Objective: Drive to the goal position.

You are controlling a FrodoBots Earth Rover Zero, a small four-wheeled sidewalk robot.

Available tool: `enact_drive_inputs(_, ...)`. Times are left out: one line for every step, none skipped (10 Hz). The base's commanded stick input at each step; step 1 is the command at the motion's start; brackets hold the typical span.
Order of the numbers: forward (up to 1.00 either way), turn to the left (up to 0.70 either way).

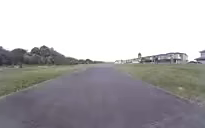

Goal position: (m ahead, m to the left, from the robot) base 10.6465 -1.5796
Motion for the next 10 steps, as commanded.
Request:
enact_drive_inputs(0.7,0.01)
enact_drive_inputs(0.7,0.02)
enact_drive_inputs(0.7,0.03)
enact_drive_inputs(0.7,0.03)
enact_drive_inputs(0.7,0.03)
enact_drive_inputs(0.7,0.01)
enact_drive_inputs(0.7,0.0)
enact_drive_inputs(0.7,0.0)
enact_drive_inputs(0.7,0.0)
enact_drive_inputs(0.7,0.0)
